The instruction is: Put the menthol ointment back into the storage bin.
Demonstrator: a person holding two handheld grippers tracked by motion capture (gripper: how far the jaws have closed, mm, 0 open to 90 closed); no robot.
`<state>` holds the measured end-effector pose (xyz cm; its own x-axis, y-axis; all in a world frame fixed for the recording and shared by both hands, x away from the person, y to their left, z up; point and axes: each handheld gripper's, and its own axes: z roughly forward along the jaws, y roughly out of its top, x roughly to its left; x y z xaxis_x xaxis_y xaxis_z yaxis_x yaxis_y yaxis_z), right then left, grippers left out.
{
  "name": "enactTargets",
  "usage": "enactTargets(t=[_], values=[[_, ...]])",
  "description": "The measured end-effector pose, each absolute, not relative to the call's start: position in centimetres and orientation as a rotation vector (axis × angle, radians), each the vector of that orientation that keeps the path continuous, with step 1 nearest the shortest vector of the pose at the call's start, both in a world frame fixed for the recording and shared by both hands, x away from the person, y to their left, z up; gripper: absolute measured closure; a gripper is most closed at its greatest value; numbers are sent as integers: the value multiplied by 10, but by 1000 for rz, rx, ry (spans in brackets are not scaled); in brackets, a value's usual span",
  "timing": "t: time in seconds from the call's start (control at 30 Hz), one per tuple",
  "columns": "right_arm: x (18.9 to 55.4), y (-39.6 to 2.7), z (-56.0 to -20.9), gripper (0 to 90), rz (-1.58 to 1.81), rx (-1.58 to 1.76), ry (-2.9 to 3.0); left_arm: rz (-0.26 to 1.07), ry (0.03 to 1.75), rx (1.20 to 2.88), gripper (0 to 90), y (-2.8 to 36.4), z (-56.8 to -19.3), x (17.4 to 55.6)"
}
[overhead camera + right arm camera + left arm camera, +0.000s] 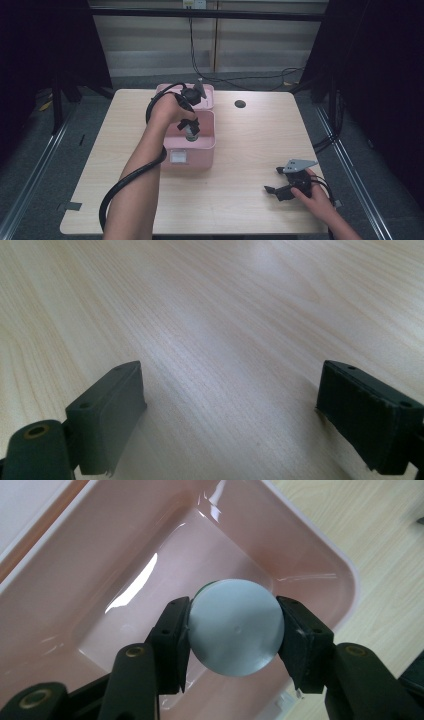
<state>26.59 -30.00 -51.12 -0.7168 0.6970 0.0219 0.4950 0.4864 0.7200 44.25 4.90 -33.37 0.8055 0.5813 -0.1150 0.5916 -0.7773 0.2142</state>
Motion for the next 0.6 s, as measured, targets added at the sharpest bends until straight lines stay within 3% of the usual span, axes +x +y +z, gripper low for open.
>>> enactTargets(t=[0.6], values=[[266, -300, -511, 111, 1060, 1012, 2461, -71, 884, 2752, 503, 28, -375, 448]])
